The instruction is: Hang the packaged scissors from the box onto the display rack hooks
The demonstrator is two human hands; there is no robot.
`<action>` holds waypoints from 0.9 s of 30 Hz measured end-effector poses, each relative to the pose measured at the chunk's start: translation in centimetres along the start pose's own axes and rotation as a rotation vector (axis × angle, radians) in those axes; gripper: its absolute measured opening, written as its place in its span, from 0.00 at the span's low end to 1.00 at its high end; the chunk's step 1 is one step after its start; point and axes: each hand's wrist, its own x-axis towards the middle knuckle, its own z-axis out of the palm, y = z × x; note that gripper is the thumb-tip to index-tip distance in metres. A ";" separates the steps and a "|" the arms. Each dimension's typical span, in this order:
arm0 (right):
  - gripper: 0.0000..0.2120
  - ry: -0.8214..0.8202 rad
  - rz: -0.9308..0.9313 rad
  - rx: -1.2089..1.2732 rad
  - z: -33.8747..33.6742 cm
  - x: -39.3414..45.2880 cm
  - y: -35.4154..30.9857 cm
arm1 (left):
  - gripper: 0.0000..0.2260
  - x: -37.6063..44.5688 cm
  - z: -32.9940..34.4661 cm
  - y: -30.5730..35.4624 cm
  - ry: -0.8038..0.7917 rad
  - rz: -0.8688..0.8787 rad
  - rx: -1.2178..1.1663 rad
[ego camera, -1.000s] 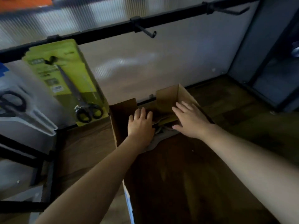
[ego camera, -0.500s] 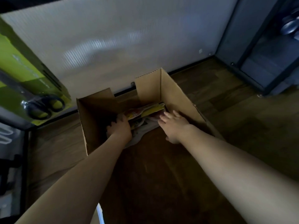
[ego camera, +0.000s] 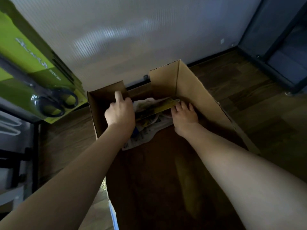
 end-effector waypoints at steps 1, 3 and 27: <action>0.35 0.002 0.021 0.014 0.1 0.2 -0.2 | 0.13 -0.2 -0.5 -0.2 0.040 0.009 -0.019; 0.33 0.008 0.048 0.027 0.2 0.7 -0.7 | 0.10 -0.6 -1.5 -0.8 0.117 0.022 -0.053; 0.11 0.413 0.468 1.037 -1.5 3.0 -4.9 | 0.11 -4.9 -1.9 -4.7 0.537 0.266 -0.554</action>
